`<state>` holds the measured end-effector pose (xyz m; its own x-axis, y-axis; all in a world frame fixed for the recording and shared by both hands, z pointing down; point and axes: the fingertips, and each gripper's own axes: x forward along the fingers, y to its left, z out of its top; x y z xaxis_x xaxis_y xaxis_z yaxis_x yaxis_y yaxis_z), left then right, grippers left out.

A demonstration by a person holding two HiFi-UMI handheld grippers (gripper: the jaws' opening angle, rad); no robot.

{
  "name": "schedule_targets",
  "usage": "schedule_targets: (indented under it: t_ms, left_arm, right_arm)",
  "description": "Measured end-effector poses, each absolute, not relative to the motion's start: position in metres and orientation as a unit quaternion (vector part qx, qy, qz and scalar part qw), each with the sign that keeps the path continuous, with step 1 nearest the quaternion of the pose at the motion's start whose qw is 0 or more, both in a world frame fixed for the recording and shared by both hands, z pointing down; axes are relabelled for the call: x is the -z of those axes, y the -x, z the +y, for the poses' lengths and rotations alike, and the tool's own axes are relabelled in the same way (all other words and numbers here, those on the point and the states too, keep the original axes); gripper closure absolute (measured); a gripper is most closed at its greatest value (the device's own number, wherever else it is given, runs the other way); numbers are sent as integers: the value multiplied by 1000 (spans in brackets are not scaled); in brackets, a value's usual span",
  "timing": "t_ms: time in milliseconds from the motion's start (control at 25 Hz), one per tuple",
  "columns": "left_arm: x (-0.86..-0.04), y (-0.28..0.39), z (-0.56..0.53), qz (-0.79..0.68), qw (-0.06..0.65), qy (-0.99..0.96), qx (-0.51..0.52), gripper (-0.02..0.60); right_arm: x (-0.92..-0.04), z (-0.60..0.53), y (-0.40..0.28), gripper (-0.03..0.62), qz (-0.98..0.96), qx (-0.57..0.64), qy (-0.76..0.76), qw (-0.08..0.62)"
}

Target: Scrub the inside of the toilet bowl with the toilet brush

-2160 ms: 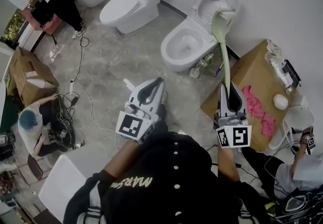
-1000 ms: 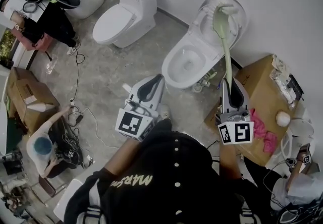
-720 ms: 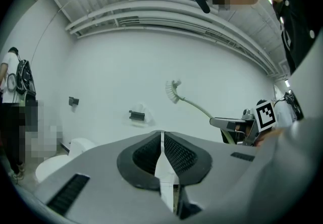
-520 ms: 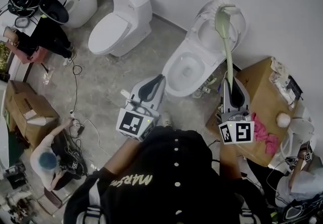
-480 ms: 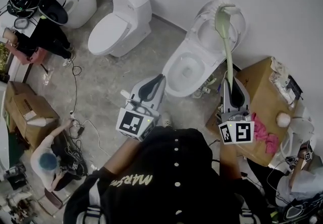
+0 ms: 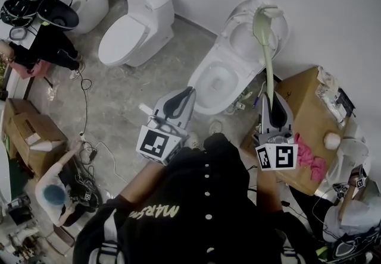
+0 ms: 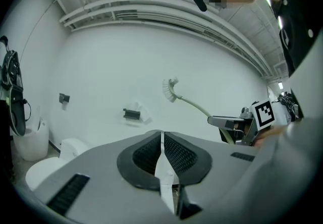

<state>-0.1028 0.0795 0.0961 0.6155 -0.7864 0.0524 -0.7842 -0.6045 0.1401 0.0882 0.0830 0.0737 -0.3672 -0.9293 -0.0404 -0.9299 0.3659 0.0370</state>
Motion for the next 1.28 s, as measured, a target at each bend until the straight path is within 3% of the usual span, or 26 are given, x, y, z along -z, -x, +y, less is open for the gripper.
schedule_targets:
  t_ms: [760, 1280]
  left_arm:
    - [-69, 24, 18, -440, 48, -897, 9, 538]
    - [-115, 9, 4, -443, 98, -891, -10, 538]
  right_arm:
    - [-57, 9, -153, 508, 838, -35, 544, 27]
    - [-148, -16, -159, 508, 845, 34, 532, -38]
